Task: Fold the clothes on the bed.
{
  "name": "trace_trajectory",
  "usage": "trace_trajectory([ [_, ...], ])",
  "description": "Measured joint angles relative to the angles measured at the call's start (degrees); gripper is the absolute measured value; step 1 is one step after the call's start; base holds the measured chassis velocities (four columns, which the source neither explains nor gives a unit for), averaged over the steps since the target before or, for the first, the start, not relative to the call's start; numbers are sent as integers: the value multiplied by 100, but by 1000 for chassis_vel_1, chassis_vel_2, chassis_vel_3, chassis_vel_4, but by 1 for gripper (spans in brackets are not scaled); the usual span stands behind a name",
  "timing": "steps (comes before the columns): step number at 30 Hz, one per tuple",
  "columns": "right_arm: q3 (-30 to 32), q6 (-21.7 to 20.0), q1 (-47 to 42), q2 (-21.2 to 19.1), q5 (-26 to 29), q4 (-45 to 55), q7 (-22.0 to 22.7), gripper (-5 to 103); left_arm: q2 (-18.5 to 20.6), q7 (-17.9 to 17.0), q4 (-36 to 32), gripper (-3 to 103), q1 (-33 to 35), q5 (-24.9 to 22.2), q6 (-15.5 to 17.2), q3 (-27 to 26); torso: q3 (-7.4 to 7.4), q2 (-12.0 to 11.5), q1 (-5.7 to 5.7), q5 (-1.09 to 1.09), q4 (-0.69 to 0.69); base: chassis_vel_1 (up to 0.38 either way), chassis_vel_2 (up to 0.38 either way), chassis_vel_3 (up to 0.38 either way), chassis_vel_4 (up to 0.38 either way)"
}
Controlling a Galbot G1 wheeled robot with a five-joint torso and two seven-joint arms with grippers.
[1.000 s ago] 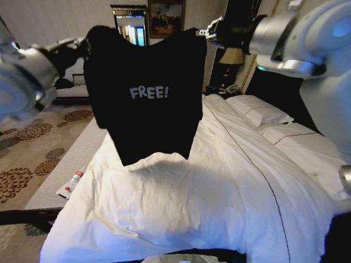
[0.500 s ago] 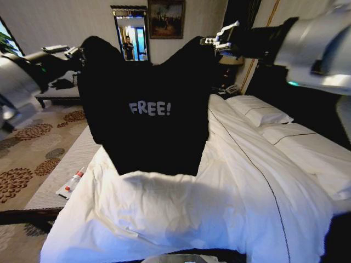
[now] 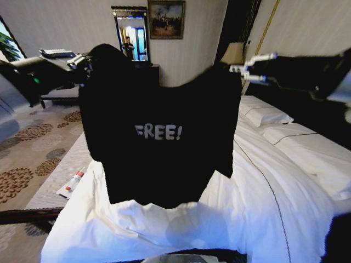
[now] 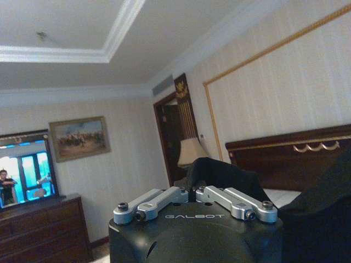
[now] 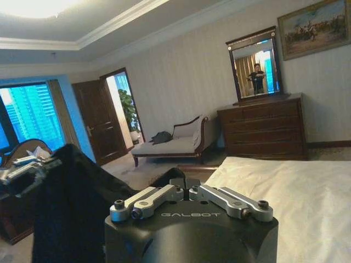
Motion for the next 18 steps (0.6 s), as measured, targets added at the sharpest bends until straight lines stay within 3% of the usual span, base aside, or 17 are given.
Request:
trace_trajectory([
  [3,0,-1,73,-115,204,87,39,0,51,-78,-100,1,-83,-133,14,70,0,0,0,0,5,0,0,0,0],
  [11,147,-4,-201,-140,283,277,194,0,196,-181,-245,1,-216,-369,79,173,0,0,1,1,4,0,0,0,0],
  [17,-31,11,-461,259,-132,117,310,0,73,-344,-360,1,133,-256,84,197,0,0,0,2,4,0,0,0,0],
  [18,-151,17,-578,469,-422,6,331,0,-81,-400,-324,1,357,-79,81,136,0,0,0,2,5,0,0,0,0],
])
